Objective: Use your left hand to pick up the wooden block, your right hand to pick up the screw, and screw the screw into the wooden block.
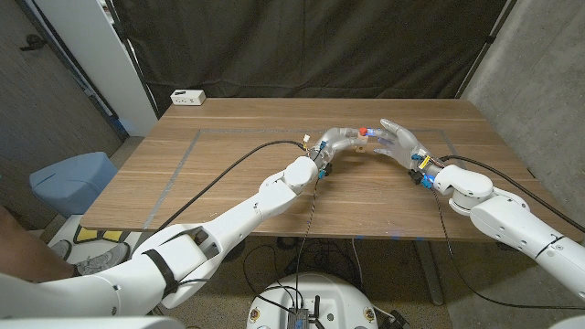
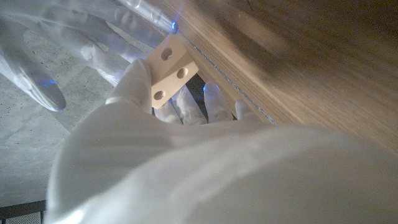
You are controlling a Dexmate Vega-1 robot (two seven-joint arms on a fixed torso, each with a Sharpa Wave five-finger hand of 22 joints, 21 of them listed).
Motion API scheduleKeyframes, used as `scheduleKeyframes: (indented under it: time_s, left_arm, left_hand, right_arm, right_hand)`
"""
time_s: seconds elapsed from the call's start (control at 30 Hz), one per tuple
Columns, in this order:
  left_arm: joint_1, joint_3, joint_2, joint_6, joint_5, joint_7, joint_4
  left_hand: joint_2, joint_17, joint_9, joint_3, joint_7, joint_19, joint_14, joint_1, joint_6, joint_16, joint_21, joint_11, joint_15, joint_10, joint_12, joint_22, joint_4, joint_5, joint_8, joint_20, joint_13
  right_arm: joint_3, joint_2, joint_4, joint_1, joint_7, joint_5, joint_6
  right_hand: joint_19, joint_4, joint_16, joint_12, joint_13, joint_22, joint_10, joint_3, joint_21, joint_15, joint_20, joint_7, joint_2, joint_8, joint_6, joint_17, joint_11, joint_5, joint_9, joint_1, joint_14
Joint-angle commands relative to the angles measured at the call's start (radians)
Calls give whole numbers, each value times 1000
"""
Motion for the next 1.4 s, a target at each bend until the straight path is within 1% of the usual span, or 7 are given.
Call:
scheduleKeyframes:
  time_s: [0.03, 0.3, 0.73, 0.93, 1.03, 1.17, 1.4]
  left_arm:
    - [-5, 0, -5, -3, -4, -5, 14]
    - [-12, 0, -12, -9, -9, -10, 32]
    - [-25, 0, -19, -21, -13, -19, 61]
    - [-25, -1, -19, -21, -14, -20, 62]
    - [-25, -1, -17, -20, -14, -19, 60]
    - [-23, -1, -16, -21, -15, -19, 58]
    - [-20, -2, -13, -22, -13, -17, 51]
  left_hand:
    - [61, 3, 5, 29, 57, 7, 8, -22, 69, 1, 7, -6, -59, 14, 71, 5, 26, 4, 5, 3, 138]
    - [61, 2, 5, 30, 55, 7, 8, -23, 70, 1, 6, -6, -59, 15, 70, 5, 26, 4, 5, 3, 137]
    - [60, 2, 5, 30, 55, 7, 9, -22, 70, 1, 7, -5, -59, 15, 70, 5, 26, 4, 5, 3, 136]
    - [61, 3, 5, 29, 56, 7, 8, -23, 70, 1, 7, -6, -59, 16, 71, 5, 26, 4, 5, 3, 136]
    - [61, 3, 5, 30, 56, 7, 9, -23, 70, 1, 7, -6, -60, 16, 70, 5, 27, 4, 5, 3, 136]
    - [61, 2, 5, 30, 55, 7, 8, -23, 69, 1, 7, -3, -59, 17, 70, 5, 26, 4, 5, 3, 136]
    - [61, 2, 5, 30, 56, 8, 10, -23, 71, 2, 7, -5, -60, 16, 70, 5, 26, 4, 6, 3, 135]
  right_arm:
    - [-2, -5, -2, 2, 10, -1, -7]
    - [-3, -9, -7, 7, 10, 7, -24]
    - [-8, -11, -1, 14, 23, 5, -22]
    - [-11, -11, 2, 18, 37, 9, -20]
    - [-13, -11, 5, 19, 45, 8, -13]
    - [-10, -11, 0, 16, 40, 14, -18]
    - [2, -20, -12, 1, 24, 10, -14]
  right_hand:
    - [9, -1, 3, 7, 2, 3, 7, 7, 9, -3, 3, 6, 8, 4, 12, 3, -1, 7, 3, 5, -8]
    - [12, -2, 3, 9, 2, 3, 19, 8, 10, -4, 3, 12, 9, 9, 40, 2, -11, 7, 3, 6, -5]
    - [15, -2, 3, 10, 2, 3, 32, 10, 10, -5, 3, 18, 9, 10, 59, 1, -18, 7, 3, 7, -1]
    - [16, -2, 3, 10, 2, 3, 39, 10, 10, -4, 4, 21, 9, 10, 67, 1, -15, 7, 3, 7, 1]
    - [16, -2, 3, 10, 2, 3, 42, 11, 10, -5, 4, 21, 9, 9, 69, 1, -20, 7, 3, 8, 1]
    - [15, -2, 3, 9, 2, 3, 42, 11, 10, -6, 4, 22, 9, 10, 74, 1, -22, 7, 3, 8, 2]
    - [15, -3, 3, 10, 2, 3, 49, 13, 9, -6, 4, 25, 10, 9, 81, 1, -22, 7, 3, 10, 4]
